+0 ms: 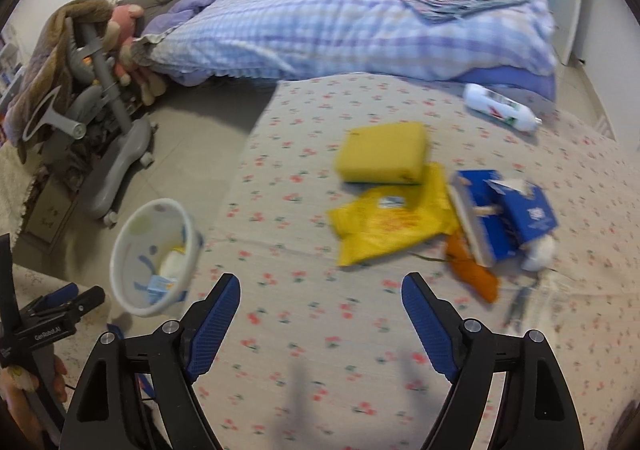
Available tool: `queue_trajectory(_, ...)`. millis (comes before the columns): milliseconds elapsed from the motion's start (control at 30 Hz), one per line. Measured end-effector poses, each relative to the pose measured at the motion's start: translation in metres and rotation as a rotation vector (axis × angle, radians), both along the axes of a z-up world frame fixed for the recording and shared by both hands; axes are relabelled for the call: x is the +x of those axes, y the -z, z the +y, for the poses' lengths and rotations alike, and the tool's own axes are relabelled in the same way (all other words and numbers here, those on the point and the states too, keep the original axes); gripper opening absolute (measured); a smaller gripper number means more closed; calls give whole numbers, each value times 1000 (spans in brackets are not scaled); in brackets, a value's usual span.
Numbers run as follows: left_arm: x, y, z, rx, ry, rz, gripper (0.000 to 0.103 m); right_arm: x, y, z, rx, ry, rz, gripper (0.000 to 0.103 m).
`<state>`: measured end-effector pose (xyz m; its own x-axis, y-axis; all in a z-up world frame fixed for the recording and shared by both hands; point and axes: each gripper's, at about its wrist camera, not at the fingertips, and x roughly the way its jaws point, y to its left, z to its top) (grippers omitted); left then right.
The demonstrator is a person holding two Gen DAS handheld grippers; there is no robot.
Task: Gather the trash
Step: 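Carry tissue and carton over the wastebasket and open both tools, then grasp the yellow snack bag with the left tool while the right tool grasps the foil packet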
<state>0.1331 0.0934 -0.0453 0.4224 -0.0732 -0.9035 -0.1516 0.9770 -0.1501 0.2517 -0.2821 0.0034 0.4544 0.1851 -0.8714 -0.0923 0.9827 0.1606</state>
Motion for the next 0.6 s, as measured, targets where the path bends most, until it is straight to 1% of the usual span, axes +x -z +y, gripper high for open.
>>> queue_trajectory(267, 14, 1, -43, -17, 56, 17, 102, -5, 3, -87, -46, 147, 49, 84)
queue_trajectory(467, 20, 2, -74, -24, 93, 23, 102, -7, 25, -148, -70, 250, 136, 84)
queue_trajectory(533, 22, 3, -83, -25, 104, 29, 102, -9, 33, -161, -68, 275, 166, 84)
queue_trajectory(600, 25, 5, -93, -23, 116, 35, 102, -10, 46, -176, -50, 310, 220, 84)
